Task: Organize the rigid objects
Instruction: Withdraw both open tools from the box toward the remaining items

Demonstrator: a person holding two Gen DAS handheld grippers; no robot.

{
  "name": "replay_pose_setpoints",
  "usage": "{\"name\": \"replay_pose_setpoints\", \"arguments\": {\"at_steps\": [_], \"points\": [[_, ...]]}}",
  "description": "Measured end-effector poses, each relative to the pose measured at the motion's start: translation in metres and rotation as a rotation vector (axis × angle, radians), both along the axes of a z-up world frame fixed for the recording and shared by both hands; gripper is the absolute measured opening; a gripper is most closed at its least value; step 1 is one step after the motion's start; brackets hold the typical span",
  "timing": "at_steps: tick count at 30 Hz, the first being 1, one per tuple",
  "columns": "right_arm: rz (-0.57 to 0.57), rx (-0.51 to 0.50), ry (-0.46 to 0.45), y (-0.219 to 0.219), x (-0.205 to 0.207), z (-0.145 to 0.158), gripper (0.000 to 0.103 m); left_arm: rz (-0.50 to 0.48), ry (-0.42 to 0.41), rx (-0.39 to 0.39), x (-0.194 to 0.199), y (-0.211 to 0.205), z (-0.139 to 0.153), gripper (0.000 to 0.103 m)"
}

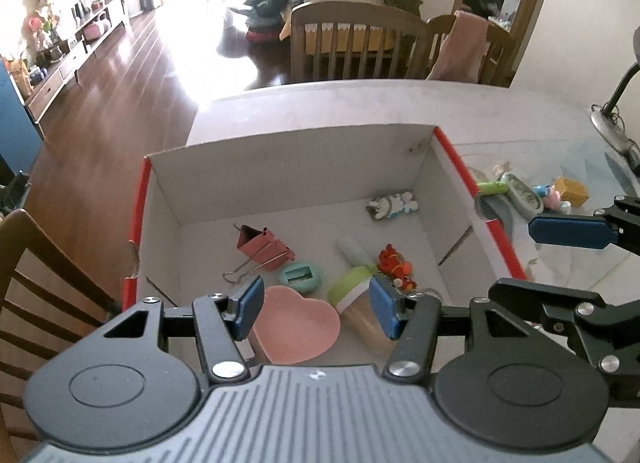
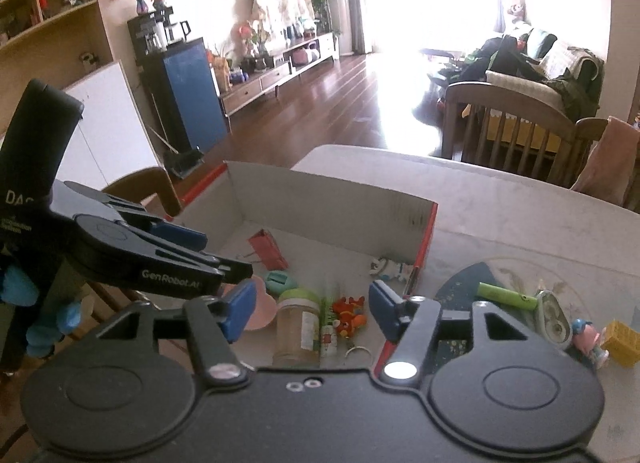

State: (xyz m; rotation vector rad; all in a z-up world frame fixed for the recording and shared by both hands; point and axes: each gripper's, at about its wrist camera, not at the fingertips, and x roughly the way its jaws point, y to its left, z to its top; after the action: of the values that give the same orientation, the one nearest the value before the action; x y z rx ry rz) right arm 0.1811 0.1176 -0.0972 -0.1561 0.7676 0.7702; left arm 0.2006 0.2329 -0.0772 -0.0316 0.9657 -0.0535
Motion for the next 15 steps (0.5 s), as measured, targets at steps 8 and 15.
{"name": "replay_pose_setpoints", "arguments": {"at_steps": [8,15], "points": [[-0.007,0.065,-0.017,-0.023,-0.021,0.017,0.075,0.001,-0.057,-0.027,-0.026,-0.007,0.026,0.066],[-0.023,0.106,-0.041,-0.051,-0.037,0.027,0.090,-0.014,-0.092,-0.044,-0.038,-0.026,0.040,0.067]]}}
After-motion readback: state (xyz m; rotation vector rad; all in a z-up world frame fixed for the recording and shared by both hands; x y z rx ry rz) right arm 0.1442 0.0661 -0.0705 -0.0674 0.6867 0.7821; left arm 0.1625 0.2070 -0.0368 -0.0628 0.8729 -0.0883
